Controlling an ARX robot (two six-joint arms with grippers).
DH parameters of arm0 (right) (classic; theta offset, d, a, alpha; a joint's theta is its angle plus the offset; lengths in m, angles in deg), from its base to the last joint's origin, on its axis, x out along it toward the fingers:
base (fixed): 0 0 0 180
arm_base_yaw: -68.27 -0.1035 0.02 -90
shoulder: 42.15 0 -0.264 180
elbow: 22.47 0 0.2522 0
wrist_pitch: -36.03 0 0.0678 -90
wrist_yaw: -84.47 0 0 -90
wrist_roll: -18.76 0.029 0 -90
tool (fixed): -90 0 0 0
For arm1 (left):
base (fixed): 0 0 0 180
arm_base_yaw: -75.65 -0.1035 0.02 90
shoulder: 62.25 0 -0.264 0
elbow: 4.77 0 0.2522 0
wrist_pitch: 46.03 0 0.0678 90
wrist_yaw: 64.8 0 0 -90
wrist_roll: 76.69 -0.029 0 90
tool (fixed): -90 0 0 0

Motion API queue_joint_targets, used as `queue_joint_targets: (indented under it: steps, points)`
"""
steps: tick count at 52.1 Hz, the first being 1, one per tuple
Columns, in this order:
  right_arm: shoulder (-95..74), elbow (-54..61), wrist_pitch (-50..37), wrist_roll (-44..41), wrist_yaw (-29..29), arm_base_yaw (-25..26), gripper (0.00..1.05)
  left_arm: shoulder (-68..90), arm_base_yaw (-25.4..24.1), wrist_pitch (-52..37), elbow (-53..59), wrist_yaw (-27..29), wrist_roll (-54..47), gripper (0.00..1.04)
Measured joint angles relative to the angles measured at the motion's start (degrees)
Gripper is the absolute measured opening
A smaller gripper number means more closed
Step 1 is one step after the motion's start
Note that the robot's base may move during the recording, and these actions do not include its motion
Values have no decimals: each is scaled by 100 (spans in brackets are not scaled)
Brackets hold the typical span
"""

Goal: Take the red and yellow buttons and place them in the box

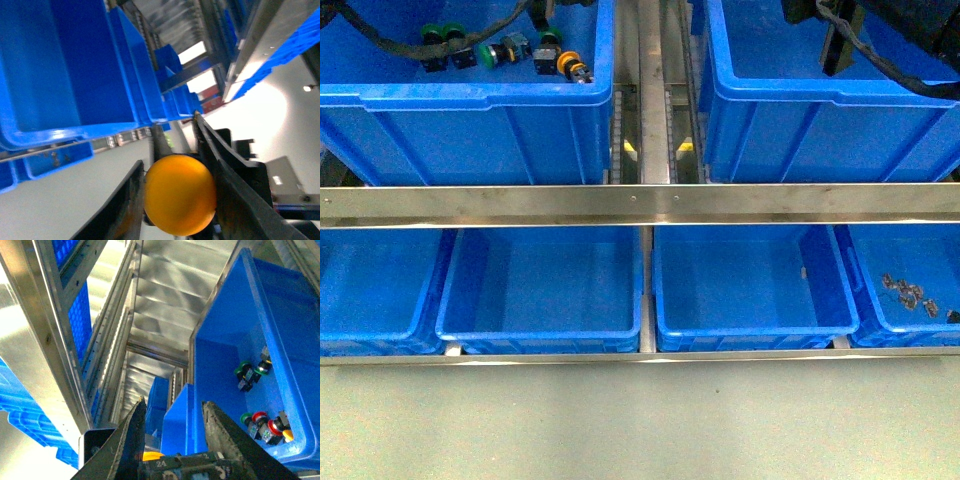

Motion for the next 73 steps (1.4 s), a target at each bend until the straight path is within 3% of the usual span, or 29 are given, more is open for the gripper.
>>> queue_joint_targets:
  steps: [9,19,30,37,44,61,73]
  points:
    - [-63,9,2,-74,31,2,24,79,20,7,0,111,-90,2]
    - [-61,9,0,-63,26,2,24,164,26,31,0,214,-168,2]
    - [-61,9,0,-52,-11,2,24,-153,-77,260,103,647,-496,42]
    - [-44,9,0,-57,-7,0,24,-1143,-518,942,365,1080,-1335,74]
    - [208,146,13,-197,138,-52,24,-2017,-1012,1432,732,1510,-2004,97]
    - [1626,752,850,-1272,710,-125,24,-4780,-2225,2948,2090,1751,-3265,97]
    - [2826,1283,1777,-2168,1005,-153,24,-8056,-2715,5431,3193,1810,-3475,97]
